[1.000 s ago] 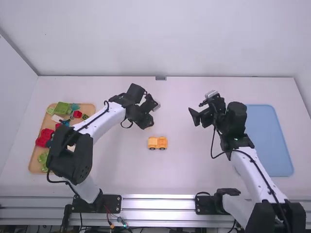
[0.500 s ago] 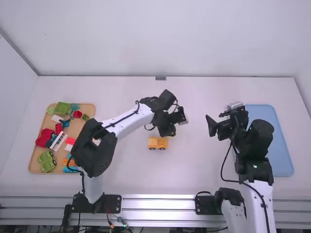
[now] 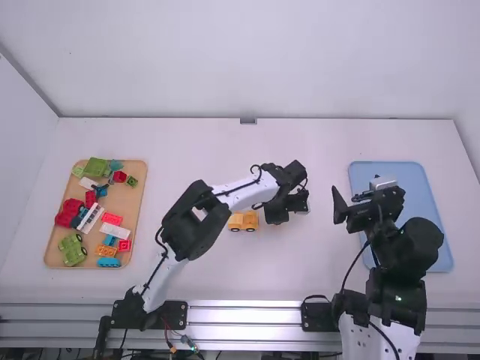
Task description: Assemble lego blocks to make yellow taxi
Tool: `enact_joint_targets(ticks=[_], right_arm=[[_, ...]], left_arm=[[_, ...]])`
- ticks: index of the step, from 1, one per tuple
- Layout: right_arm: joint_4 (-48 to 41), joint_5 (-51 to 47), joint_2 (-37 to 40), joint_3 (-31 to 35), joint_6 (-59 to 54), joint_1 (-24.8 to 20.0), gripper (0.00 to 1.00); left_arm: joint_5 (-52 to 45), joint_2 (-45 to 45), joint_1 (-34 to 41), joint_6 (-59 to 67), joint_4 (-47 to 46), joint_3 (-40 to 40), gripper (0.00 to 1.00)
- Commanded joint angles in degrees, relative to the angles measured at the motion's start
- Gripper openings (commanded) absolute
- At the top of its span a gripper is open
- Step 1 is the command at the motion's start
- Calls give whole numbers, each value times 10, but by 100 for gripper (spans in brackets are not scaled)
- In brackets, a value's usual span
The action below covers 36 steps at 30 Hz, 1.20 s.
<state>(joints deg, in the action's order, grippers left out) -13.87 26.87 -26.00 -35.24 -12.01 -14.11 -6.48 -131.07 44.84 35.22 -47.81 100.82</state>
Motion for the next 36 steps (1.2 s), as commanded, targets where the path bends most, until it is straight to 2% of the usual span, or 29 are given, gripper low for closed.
enact_joint_targets(ticks=[1,7,15,17,19,21,23,25,27,28,29,36], right_arm=[[18,1,2,18,17,10,99],[46,1,-21,23,15,26,99],[70,3,-60,23,15,25,99],[73,3,-65,23,16,25,99],[76,3,-70,23,15,25,97],[76,3,-72,23,15,26,99],[77,3,-73,23,15,26,99],[78,3,-72,23,15,25,99],[79,3,-72,23,15,25,99],[79,3,-72,23,15,25,99],[79,3,-72,23,15,25,99],[79,1,-72,23,14,25,99]], left_arm=[[21,-12,-2,14,-12,26,1],[-29,-12,2,28,-2,30,1],[-31,-12,2,27,15,13,2],[-31,-12,2,26,12,13,4],[-32,-12,2,25,9,13,11],[-31,-12,2,20,8,13,12],[-33,-12,2,17,8,13,19],[-37,-12,2,19,6,13,30],[-44,-12,2,19,8,13,69],[-45,-12,2,19,8,13,72],[-47,-12,2,24,7,14,98],[-44,8,0,53,4,16,99]])
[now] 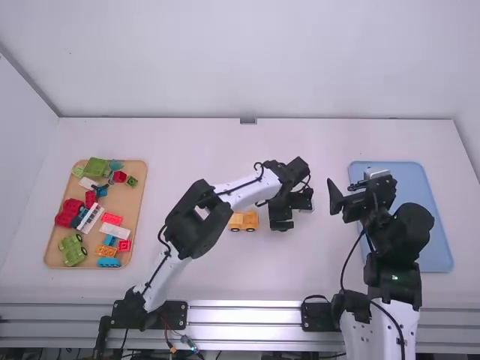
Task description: Assemble lego blocks to make yellow taxi
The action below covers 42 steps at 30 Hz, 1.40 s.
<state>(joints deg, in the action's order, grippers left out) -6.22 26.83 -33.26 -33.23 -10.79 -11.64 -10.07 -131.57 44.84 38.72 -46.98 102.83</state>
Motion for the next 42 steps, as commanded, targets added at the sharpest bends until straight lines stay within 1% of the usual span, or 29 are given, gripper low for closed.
enact_joint_targets(ticks=[1,6,11,13,14,16,17,19,20,22,24,25,26,28,31,34,35,36,39,42], right_arm=[[3,2,0,3,-2,0,99],[5,1,0,3,-4,0,99],[6,2,-1,3,-27,0,99],[16,7,-12,3,-28,0,99],[21,20,-30,2,-44,1,99],[22,29,-51,-3,-55,6,99],[19,33,-84,-16,-68,16,99],[9,34,-119,-34,-86,31,99],[-13,29,-167,-64,-114,54,99],[-60,22,-230,-112,-162,87,99],[-97,10,-274,-146,-195,111,99],[-137,-7,-318,-182,-234,136,99],[-149,-13,-331,-193,-245,143,99],[-230,-54,-423,-266,-326,191,99],[-293,-94,-508,-325,-409,229,99],[-324,-120,-570,-359,-458,252,99],[-346,-139,-614,-380,-484,269,99],[-361,-151,-639,-389,-504,280,99],[-381,-180,-676,-391,-541,303,99],[-379,-214,-707,-389,-531,326,99]], left_arm=[[-8,24,-6,16,-4,-5,99],[16,66,-29,16,0,-5,99],[13,86,-68,13,-8,-7,99],[-12,99,-91,14,-5,-20,99],[-41,115,-109,23,9,-40,99],[-53,130,-120,22,26,-59,99],[-58,153,-132,21,47,-88,99],[-55,181,-143,11,71,-120,99],[-56,216,-154,12,95,-159,99],[-62,265,-169,14,133,-214,99],[-73,296,-181,19,159,-251,99],[-90,333,-198,18,192,-293,99],[-92,336,-200,18,196,-298,99],[-153,402,-251,17,263,-381,99],[-236,446,-310,16,327,-453,99],[-305,476,-367,16,382,-510,99],[-346,493,-406,15,421,-547,99],[-362,502,-428,4,454,-570,99],[-363,514,-463,-44,531,-611,99],[-334,522,-488,-111,614,-648,99]])
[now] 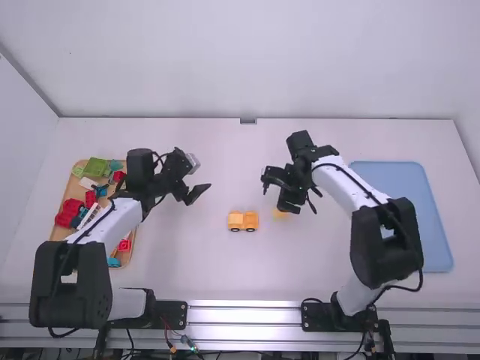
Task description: Assemble lego blocks to make yellow taxi
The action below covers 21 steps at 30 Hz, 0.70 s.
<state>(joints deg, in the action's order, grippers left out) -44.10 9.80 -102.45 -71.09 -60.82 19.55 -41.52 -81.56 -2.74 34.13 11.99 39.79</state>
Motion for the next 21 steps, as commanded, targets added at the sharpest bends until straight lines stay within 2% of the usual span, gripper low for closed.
enact_joint_targets(ticks=[1,5,8,13,21], right_arm=[[2,-50,-21,-8,-23,20,99],[21,-45,-28,17,-42,35,99],[59,-50,-29,41,-37,40,99],[124,-62,-29,97,-37,41,99],[138,-47,-29,118,-51,41,99]], left_arm=[[-8,23,-17,-86,47,-27,99],[31,23,-25,-164,142,-62,99],[37,23,-21,-183,172,-74,99],[30,23,-21,-183,170,-77,99],[30,23,-20,-182,172,-77,99]])
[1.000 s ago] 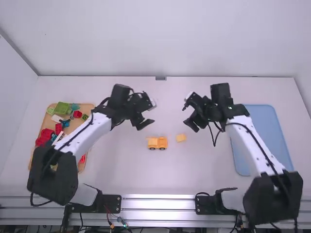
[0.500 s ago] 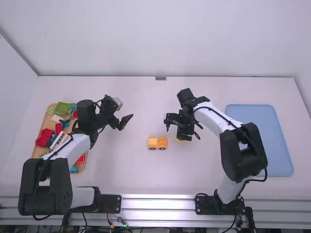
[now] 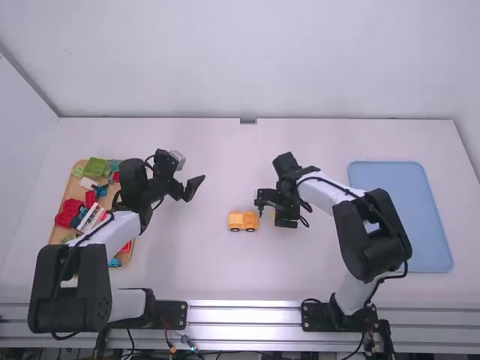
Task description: Assemble lego blocks to make yellow taxi
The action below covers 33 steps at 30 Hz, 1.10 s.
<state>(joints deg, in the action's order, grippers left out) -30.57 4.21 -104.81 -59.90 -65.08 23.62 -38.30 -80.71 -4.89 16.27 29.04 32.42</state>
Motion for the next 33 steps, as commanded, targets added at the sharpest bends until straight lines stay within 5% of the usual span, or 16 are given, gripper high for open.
enact_joint_targets(ticks=[1,14,24,33], right_arm=[[9,11,-6,7,-7,0,99],[32,22,-36,7,-12,-14,100],[27,35,-36,7,-11,-14,88],[13,41,-36,7,10,-14,66]], left_arm=[[-2,14,0,-4,2,-3,99],[-2,14,-3,-4,0,-3,99],[-2,14,-2,-4,0,-3,99],[-17,14,2,-4,1,-3,99]])
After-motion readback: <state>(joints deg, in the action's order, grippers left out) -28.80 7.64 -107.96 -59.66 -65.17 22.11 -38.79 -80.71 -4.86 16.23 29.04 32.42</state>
